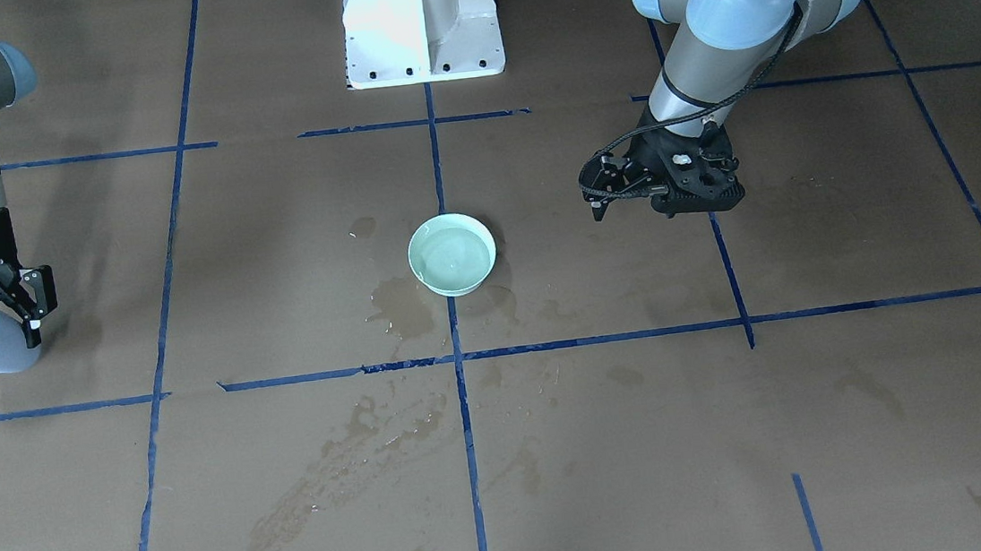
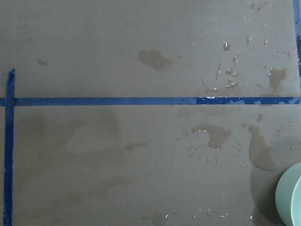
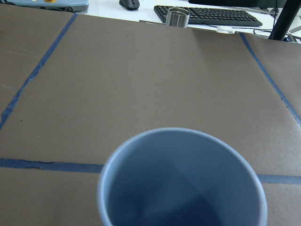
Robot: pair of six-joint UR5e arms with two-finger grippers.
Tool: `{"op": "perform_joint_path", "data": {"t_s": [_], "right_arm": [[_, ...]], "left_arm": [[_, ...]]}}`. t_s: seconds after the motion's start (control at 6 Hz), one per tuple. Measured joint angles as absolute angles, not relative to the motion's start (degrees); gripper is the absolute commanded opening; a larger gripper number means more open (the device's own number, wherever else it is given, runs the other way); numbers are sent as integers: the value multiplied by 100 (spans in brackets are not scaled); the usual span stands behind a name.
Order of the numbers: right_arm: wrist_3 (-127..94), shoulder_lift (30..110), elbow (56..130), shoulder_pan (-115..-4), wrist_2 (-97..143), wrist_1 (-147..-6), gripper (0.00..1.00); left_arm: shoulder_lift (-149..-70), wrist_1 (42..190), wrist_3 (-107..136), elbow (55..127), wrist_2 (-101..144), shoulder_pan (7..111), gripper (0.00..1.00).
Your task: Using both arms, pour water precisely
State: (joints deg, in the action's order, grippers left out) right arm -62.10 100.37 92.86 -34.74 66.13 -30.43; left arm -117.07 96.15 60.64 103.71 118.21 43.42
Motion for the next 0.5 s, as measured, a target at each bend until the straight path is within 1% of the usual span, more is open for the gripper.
{"op": "perform_joint_path", "data": {"t_s": [0.5], "right_arm": [[-6217, 10023, 9320, -3467, 6593, -3026, 99]], "left_arm": [[-11707, 9615, 6065, 10371, 11821, 4342, 100]]}}
